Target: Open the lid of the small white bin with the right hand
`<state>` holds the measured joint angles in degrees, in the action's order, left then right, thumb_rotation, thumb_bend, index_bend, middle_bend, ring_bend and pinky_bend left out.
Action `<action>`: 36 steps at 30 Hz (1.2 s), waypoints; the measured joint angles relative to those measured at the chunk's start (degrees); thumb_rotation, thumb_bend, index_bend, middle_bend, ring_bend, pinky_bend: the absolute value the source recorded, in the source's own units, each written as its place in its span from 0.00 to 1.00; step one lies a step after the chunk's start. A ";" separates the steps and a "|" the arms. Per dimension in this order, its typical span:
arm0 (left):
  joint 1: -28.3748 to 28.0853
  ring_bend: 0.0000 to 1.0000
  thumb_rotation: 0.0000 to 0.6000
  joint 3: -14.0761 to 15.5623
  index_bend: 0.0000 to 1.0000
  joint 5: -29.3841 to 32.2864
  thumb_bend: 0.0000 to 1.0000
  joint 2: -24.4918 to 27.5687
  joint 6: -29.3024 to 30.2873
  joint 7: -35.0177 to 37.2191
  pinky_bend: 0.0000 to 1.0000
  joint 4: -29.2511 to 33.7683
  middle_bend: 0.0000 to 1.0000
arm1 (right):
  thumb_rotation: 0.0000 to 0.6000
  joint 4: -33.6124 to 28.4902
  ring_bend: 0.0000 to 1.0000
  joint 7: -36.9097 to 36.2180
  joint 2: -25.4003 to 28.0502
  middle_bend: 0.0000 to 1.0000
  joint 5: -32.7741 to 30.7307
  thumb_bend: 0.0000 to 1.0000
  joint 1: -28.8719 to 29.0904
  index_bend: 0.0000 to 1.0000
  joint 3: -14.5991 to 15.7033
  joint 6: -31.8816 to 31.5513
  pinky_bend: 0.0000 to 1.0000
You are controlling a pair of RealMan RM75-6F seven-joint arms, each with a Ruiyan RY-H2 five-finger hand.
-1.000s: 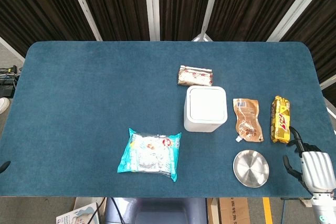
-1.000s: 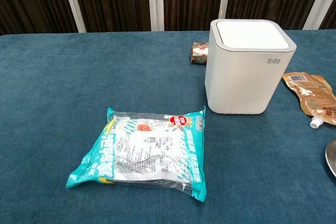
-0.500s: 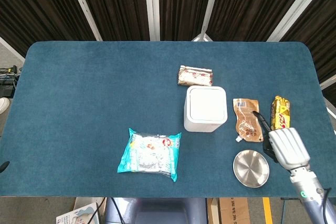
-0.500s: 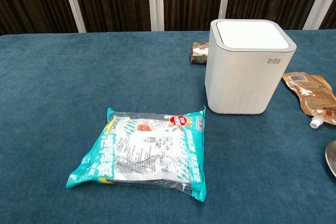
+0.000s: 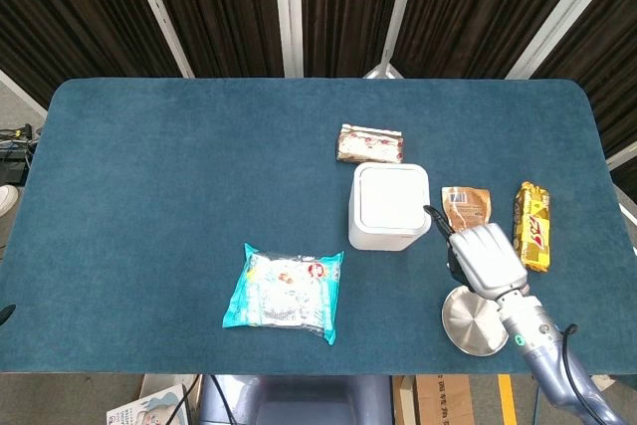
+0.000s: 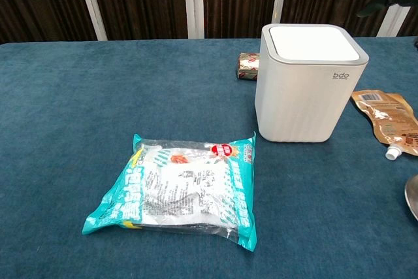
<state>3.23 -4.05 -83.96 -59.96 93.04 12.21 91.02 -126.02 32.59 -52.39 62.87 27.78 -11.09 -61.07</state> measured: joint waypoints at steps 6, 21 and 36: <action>0.01 0.01 1.00 -0.04 0.19 0.06 0.03 0.11 -0.11 0.42 0.08 -0.05 0.07 | 1.00 -1.37 0.86 5.14 -1.61 0.83 -6.80 0.96 3.51 0.08 -0.18 0.28 0.83; 0.44 0.01 1.00 -0.36 0.19 0.47 0.03 0.38 0.33 2.58 0.08 -0.87 0.07 | 1.00 -1.86 0.86 12.48 -5.15 0.83 -17.58 0.96 10.14 0.10 1.83 -1.37 0.83; 0.61 0.01 1.00 -0.35 0.19 0.16 0.03 0.34 0.65 2.84 0.08 -0.98 0.07 | 1.00 -2.86 0.86 16.10 -5.56 0.83 -20.56 0.96 12.83 0.20 5.18 -3.15 0.83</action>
<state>3.84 -4.40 -83.79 -59.62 93.69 15.04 90.03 -128.88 48.70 -57.95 42.32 40.61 -5.91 -64.22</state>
